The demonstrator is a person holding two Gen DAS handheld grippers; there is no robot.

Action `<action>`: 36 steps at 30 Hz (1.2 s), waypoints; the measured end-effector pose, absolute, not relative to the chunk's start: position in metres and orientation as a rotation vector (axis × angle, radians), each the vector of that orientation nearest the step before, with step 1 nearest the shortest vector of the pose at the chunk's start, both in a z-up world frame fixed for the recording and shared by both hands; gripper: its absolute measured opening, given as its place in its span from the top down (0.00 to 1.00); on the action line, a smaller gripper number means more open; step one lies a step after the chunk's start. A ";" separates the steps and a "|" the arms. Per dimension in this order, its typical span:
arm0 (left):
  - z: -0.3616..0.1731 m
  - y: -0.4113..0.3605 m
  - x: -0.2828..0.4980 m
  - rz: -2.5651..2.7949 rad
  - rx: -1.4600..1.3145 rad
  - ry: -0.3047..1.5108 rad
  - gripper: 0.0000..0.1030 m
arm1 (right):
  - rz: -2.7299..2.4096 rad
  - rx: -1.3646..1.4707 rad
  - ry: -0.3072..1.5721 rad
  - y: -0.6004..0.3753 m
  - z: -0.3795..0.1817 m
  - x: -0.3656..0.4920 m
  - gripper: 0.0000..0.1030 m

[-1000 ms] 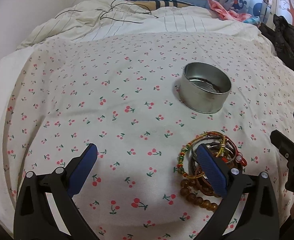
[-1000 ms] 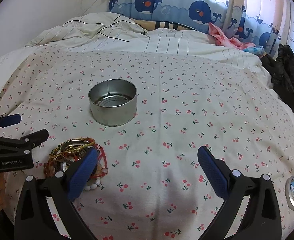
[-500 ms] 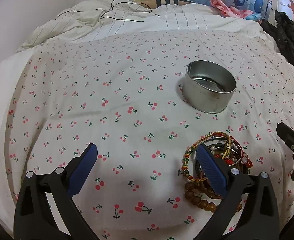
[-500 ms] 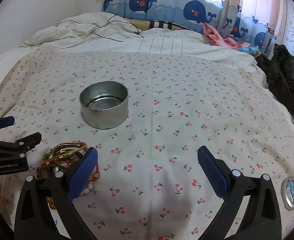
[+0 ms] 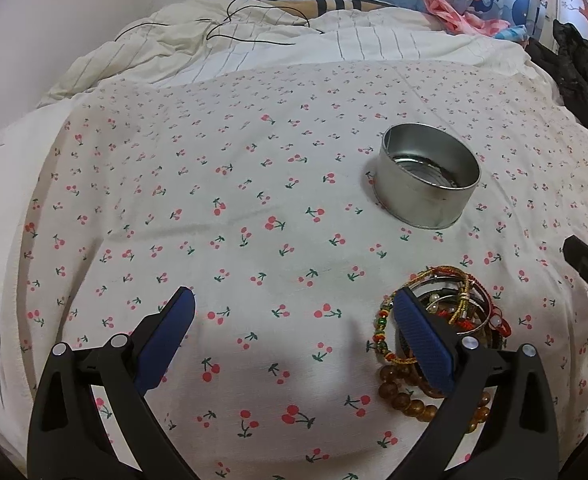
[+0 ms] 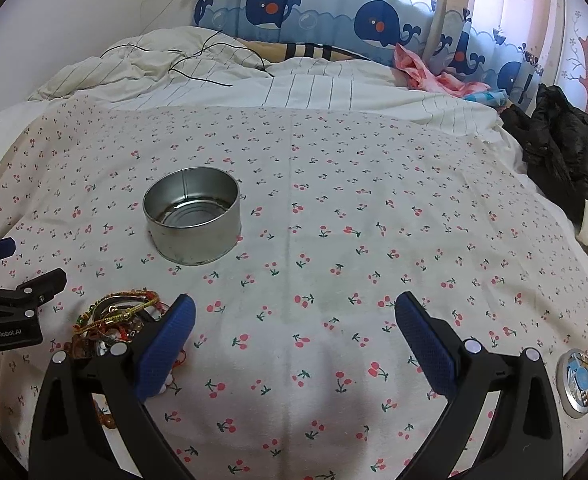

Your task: Organize jewelry

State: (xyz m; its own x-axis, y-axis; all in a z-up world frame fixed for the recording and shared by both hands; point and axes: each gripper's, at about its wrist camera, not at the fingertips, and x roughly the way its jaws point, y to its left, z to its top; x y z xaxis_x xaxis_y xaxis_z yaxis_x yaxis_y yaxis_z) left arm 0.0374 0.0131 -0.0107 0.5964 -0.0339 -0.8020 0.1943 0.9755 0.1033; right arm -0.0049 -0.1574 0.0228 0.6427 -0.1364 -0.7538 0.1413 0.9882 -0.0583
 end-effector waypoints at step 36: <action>-0.014 0.008 0.024 -0.139 0.258 0.939 0.07 | -0.036 -0.005 0.872 -0.133 0.020 -0.011 0.07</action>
